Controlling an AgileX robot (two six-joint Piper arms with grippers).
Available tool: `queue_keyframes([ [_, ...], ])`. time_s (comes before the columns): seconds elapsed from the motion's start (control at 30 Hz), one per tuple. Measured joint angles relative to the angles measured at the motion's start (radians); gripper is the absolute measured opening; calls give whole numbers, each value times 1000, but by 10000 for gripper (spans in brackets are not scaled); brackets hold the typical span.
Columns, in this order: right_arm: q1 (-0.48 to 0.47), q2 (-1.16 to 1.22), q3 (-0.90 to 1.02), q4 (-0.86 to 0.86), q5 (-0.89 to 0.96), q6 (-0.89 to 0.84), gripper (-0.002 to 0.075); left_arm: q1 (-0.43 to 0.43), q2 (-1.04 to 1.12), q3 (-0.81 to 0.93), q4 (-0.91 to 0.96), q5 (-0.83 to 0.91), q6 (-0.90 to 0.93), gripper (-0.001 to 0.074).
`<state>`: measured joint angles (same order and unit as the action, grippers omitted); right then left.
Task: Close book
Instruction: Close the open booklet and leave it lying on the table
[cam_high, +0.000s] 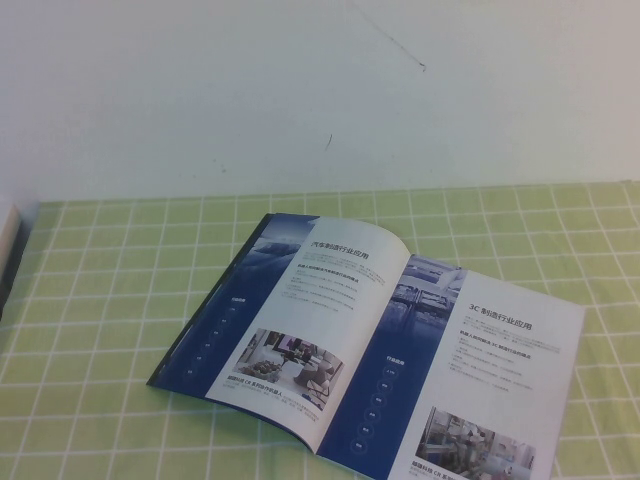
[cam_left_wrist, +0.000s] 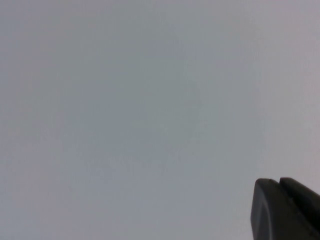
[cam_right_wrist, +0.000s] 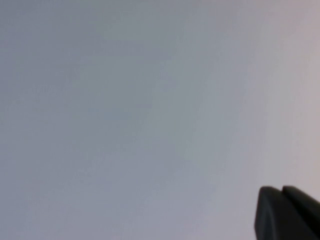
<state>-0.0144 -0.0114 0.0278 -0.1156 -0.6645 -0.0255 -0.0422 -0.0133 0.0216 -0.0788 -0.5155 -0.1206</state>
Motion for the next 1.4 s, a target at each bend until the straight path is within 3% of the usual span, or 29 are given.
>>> queue_keyframes([
  [0.1,0,0,0,17,-29,-29,-3,0,0,0,0,-66,0,-4],
  [0.37,0,0,-7,35,190,-35,-3,0,0,0,-9,-83,0,-4],
  [0.57,0,9,-228,-23,665,-67,-3,0,13,-189,47,434,-16,-4],
  [0.8,0,244,-478,-3,948,-93,-3,0,249,-513,57,739,-22,-4],
  [0.97,0,498,-577,216,1081,-234,-3,0,549,-685,-12,989,80,-4],
  [1.2,4,845,-600,778,1139,-784,-3,0,923,-768,-397,1052,465,-4],
  [1.4,71,1164,-600,1023,1148,-1034,-3,0,1237,-875,-607,1052,667,-4],
])
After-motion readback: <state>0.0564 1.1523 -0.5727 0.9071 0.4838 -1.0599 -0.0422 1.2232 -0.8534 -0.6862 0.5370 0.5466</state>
